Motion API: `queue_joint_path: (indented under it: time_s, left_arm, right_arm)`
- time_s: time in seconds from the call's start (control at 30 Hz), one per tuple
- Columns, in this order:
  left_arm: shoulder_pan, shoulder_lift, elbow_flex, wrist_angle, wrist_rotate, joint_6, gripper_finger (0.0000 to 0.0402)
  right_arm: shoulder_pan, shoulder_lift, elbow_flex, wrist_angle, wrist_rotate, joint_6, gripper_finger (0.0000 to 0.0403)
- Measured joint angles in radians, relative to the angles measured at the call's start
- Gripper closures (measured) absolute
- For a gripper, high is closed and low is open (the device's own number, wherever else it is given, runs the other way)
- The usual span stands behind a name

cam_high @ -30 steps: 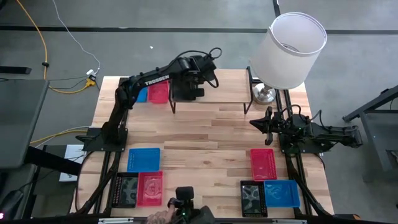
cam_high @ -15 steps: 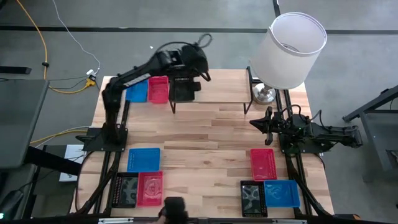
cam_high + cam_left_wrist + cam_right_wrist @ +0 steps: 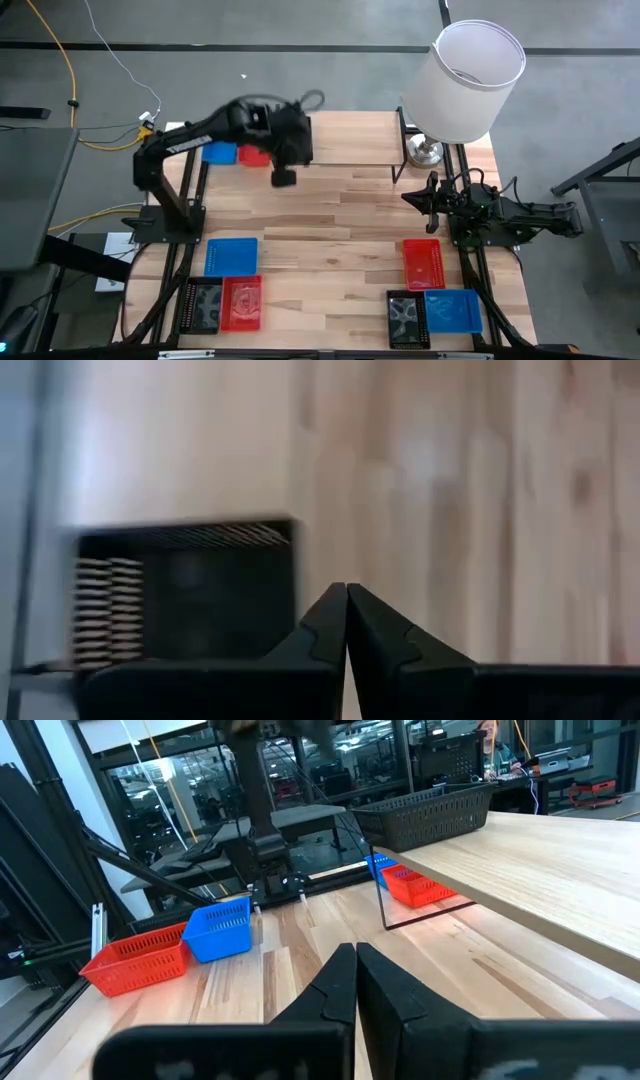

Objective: Stack baskets on shelf by color
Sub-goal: Put the top left black bin on the shelf

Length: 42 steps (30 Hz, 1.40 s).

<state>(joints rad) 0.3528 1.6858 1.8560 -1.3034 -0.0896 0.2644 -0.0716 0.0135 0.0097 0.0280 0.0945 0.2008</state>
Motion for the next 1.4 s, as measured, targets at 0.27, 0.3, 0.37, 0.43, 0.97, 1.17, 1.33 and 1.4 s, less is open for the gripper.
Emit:
queue_joint_path:
  time_s: [0.27, 0.3, 0.37, 0.43, 0.97, 1.17, 1.33, 1.4]
  left_arm:
    - [-0.054, -0.127, -0.401, 0.251, -0.026, -0.007, 0.0401]
    - [-0.053, -0.135, -0.435, 0.269, -0.034, -0.003, 0.0401]
    - [-0.052, -0.147, -0.477, 0.324, -0.065, 0.0, 0.0401]
    - [-0.046, -0.154, -0.499, 0.339, -0.109, 0.007, 0.0401]
    - [-0.035, -0.154, -0.501, 0.335, -0.344, 0.034, 0.0401]
    - [-0.007, -0.157, -0.501, 0.332, -0.355, 0.034, 0.0401]
    - [-0.015, -0.164, -0.484, 0.319, -0.21, 0.027, 0.0401]
    - [-0.028, -0.167, -0.456, 0.324, -0.109, 0.032, 0.0401]
  right_arm:
    - [0.0, 0.0, 0.0, 0.0, 0.0, 0.0, 0.0402]
    - [0.0, 0.0, 0.0, 0.0, 0.0, 0.0, 0.0402]
    - [0.0, 0.0, 0.0, 0.0, 0.0, 0.0, 0.0402]
    - [0.0, 0.0, 0.0, 0.0, 0.0, 0.0, 0.0402]
    - [0.0, 0.0, 0.0, 0.0, 0.0, 0.0, 0.0402]
    - [0.0, 0.0, 0.0, 0.0, 0.0, 0.0, 0.0402]
    - [0.0, 0.0, 0.0, 0.0, 0.0, 0.0, 0.0402]
    - [0.0, 0.0, 0.0, 0.0, 0.0, 0.0, 0.0402]
